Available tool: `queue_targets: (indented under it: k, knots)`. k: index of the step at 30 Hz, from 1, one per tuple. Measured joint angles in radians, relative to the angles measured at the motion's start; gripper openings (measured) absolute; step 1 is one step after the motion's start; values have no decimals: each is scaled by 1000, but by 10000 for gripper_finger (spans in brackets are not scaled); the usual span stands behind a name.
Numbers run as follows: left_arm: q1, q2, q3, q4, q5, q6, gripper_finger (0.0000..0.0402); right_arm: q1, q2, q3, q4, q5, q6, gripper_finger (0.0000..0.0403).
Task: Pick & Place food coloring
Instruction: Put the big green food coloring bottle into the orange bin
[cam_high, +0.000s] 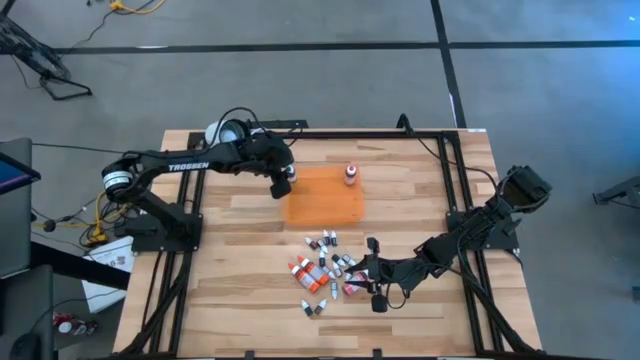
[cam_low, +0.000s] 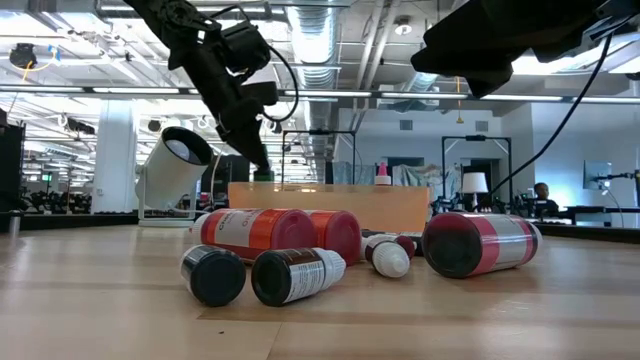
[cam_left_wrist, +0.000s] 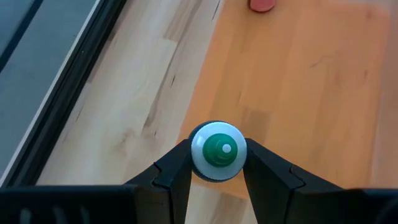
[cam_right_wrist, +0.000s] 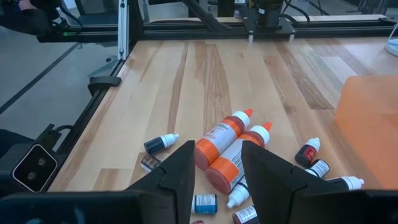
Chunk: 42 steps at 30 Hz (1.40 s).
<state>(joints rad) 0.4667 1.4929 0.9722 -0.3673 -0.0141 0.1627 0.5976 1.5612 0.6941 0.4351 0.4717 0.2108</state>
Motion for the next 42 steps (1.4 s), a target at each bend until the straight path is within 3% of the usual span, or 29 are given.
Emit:
queue_targets:
  k: [21, 32, 42]
  knots:
    - [22, 119, 2, 101, 3, 1, 123, 0, 0, 0, -8, 0, 0, 123]
    - [14, 122, -4, 200, 116, -16, 123, 0, 0, 0, -9, 0, 0, 123]
    - [7, 122, -4, 334, 146, -26, 123, -5, 0, 0, -9, 0, 0, 123]
